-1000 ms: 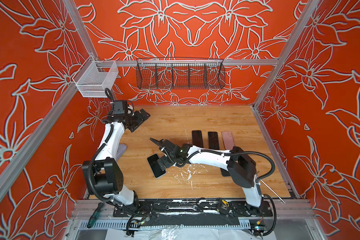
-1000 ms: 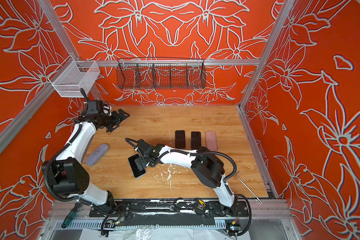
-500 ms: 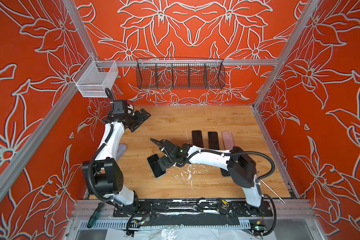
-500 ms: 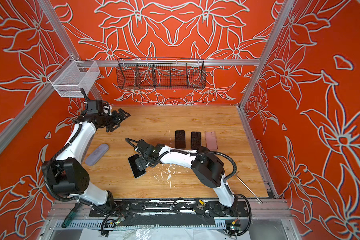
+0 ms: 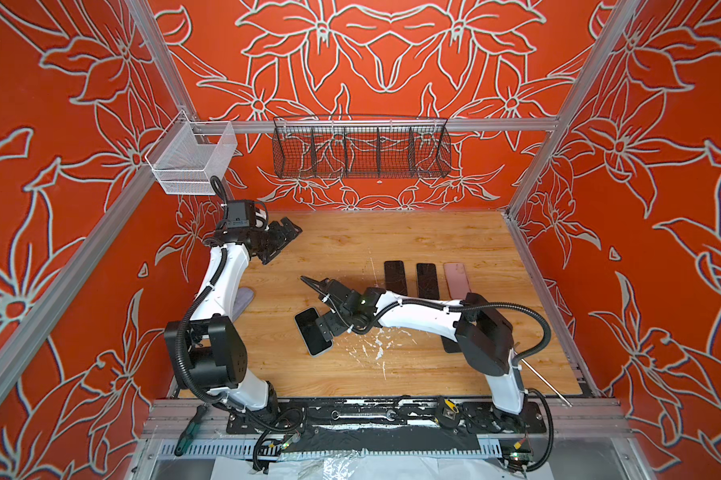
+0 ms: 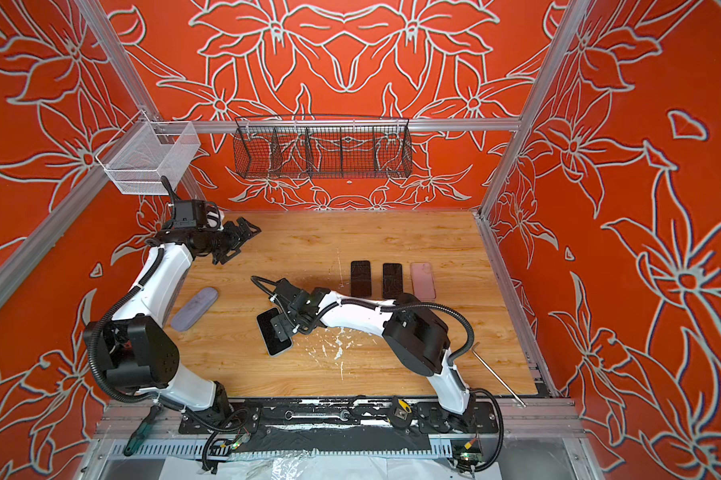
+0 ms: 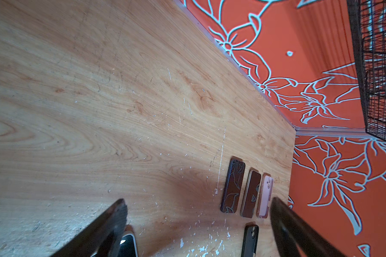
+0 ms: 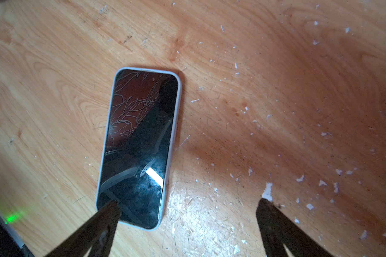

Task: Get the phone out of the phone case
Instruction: 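Align the open right gripper above the white-edged phone, then lower the right gripper and grasp the white-edged phone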

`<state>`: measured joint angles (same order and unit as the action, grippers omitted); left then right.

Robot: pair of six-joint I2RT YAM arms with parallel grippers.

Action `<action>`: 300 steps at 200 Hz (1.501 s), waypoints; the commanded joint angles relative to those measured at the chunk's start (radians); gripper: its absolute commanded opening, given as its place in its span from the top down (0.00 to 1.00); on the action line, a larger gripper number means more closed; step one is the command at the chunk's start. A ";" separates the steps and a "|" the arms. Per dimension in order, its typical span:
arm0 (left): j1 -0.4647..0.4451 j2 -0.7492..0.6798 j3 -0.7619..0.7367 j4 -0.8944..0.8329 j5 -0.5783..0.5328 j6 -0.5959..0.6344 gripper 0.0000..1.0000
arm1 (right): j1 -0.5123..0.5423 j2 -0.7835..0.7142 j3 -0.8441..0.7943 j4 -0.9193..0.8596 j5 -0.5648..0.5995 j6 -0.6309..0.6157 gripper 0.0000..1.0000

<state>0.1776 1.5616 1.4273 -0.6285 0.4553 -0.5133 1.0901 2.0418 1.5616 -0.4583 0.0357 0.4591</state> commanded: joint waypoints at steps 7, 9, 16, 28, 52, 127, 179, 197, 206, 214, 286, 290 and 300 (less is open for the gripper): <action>0.006 0.008 0.013 -0.010 -0.002 0.010 0.03 | 0.002 -0.032 -0.021 -0.002 -0.006 -0.006 0.02; 0.006 0.008 0.012 -0.009 -0.002 0.010 0.03 | 0.001 -0.032 -0.021 -0.003 -0.007 -0.005 0.02; 0.005 0.009 0.013 -0.009 -0.004 0.010 0.03 | 0.002 -0.033 -0.021 -0.005 -0.011 -0.005 0.02; 0.006 0.014 0.023 -0.017 0.010 0.010 0.03 | 0.002 -0.037 -0.026 -0.001 -0.008 -0.010 0.02; 0.005 0.006 0.006 -0.001 0.001 0.005 0.03 | 0.002 -0.044 -0.026 -0.008 0.001 -0.007 0.02; 0.006 0.010 0.018 -0.014 0.026 0.002 0.03 | 0.002 -0.052 -0.047 -0.006 0.012 -0.013 0.02; 0.005 0.006 0.016 -0.016 0.007 0.005 0.03 | 0.002 -0.048 -0.035 -0.011 -0.006 -0.011 0.02; 0.006 0.007 0.017 -0.016 0.002 0.008 0.03 | 0.002 -0.048 -0.034 -0.008 -0.009 -0.014 0.02; 0.005 0.011 0.023 -0.022 0.002 0.010 0.03 | 0.002 -0.046 -0.033 -0.005 -0.012 -0.014 0.02; 0.006 0.012 0.025 -0.025 0.000 0.013 0.03 | 0.002 -0.046 -0.032 -0.002 -0.016 -0.011 0.02; 0.041 0.028 0.037 -0.045 -0.013 0.014 0.03 | 0.053 -0.020 0.002 0.000 0.010 0.012 0.02; 0.045 0.030 0.039 -0.046 -0.012 0.015 0.03 | 0.059 -0.013 0.011 -0.002 0.013 0.013 0.02; 0.058 0.034 0.041 -0.048 -0.010 0.013 0.03 | 0.073 0.004 0.032 -0.010 0.023 0.017 0.02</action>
<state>0.2066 1.5780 1.4387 -0.6533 0.4473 -0.5129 1.1259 2.0220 1.5303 -0.4538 0.0265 0.4568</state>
